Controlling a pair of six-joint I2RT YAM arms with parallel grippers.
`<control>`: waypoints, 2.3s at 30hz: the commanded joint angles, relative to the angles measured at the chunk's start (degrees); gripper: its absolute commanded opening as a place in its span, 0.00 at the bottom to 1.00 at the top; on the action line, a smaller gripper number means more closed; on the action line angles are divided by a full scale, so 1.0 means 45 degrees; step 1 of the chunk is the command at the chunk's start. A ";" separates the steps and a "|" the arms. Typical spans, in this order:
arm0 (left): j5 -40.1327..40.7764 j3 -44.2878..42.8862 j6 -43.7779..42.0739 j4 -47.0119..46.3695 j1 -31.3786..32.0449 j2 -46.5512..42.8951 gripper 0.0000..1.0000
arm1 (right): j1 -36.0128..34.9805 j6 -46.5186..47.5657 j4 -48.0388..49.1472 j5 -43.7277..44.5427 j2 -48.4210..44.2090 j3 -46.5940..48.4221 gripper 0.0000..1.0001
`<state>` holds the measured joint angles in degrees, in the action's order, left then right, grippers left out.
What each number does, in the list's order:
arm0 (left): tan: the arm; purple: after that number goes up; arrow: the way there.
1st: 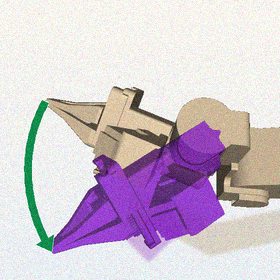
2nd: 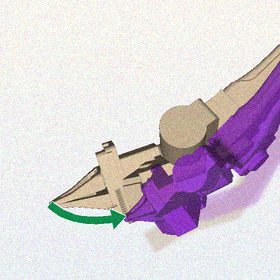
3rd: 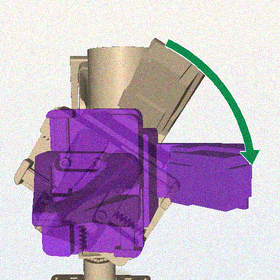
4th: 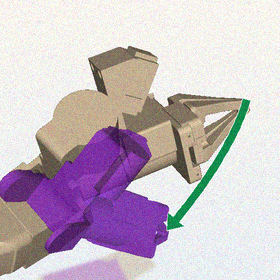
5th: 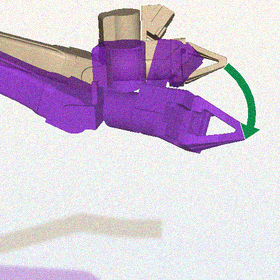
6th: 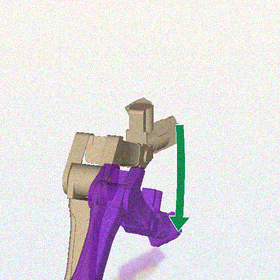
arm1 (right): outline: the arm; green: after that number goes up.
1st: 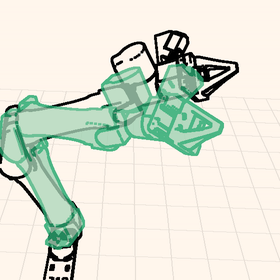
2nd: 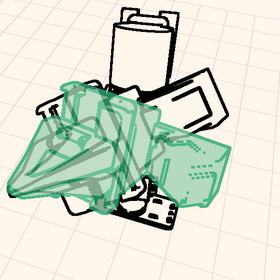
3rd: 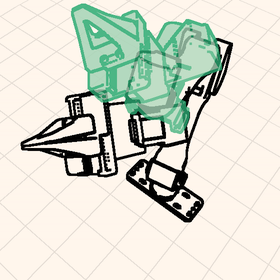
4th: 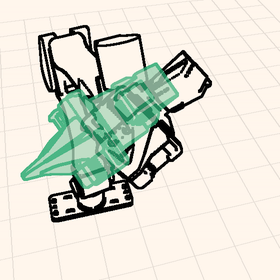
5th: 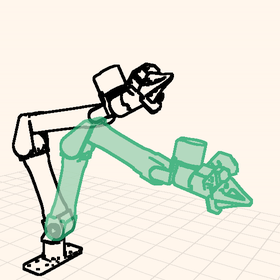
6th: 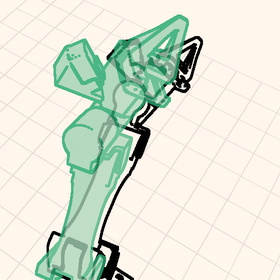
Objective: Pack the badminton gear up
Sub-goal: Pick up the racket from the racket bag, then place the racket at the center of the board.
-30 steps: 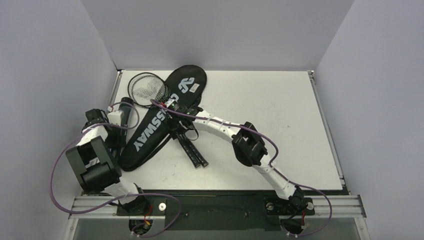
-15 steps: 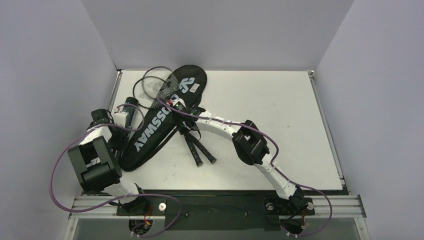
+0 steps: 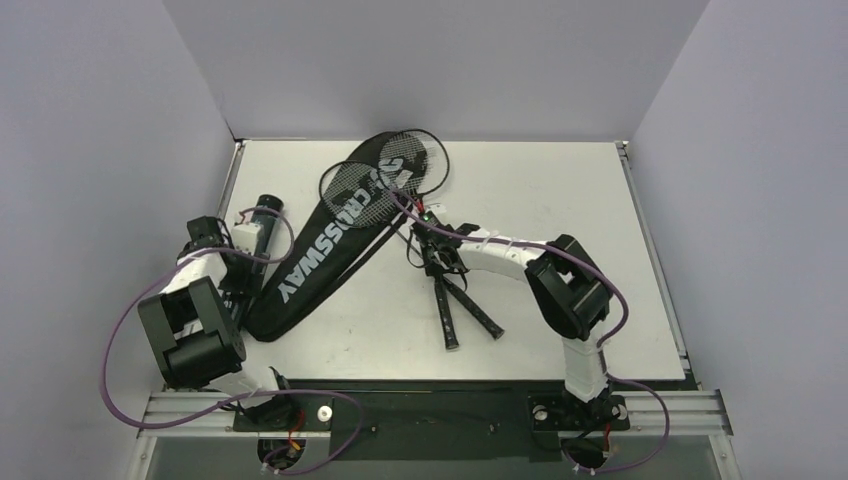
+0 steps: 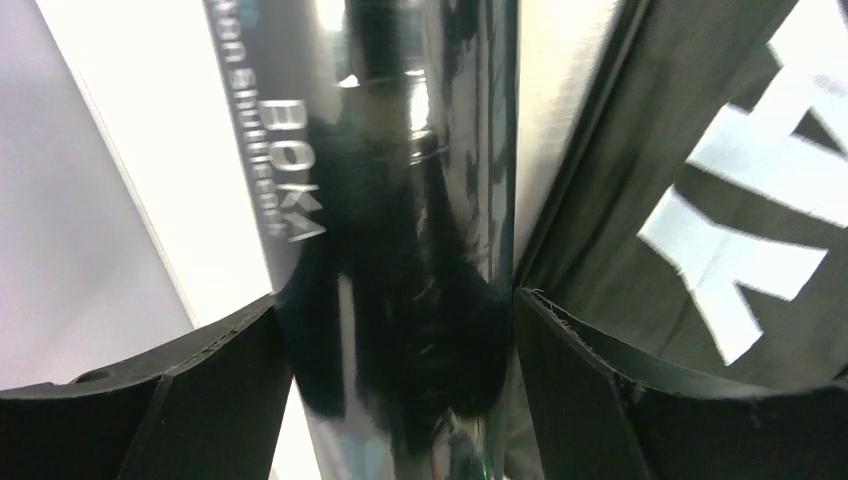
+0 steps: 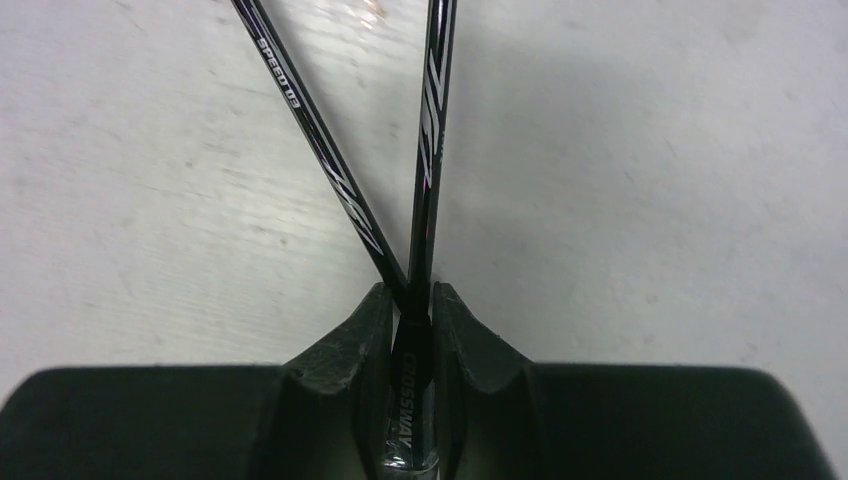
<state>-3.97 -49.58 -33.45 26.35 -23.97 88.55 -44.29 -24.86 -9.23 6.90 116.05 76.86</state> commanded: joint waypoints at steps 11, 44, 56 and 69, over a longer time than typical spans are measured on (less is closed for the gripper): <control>-0.1371 -0.2246 0.0376 0.2868 0.1358 -0.1811 0.87 | 0.1266 -0.2840 -0.1238 0.2630 -0.3920 -0.5924 0.00; -0.1462 -0.4059 -0.0330 0.1716 0.8998 0.4024 0.47 | 0.3687 -0.2993 -0.1480 0.3255 -0.8463 -0.7146 0.00; -0.2203 -0.3155 -0.0090 0.2390 0.9017 0.3112 0.15 | 0.4070 -0.2847 -0.3605 0.3631 -0.6229 -0.5215 0.00; -0.2655 -0.2392 0.0429 0.2701 0.8998 0.1749 0.06 | 0.5614 -0.2726 -0.5423 0.4897 -0.6384 -0.5024 0.29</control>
<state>-13.65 -60.95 -33.15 36.03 16.43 99.61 -21.28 -36.99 -28.64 24.32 90.48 53.52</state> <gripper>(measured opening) 0.076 0.231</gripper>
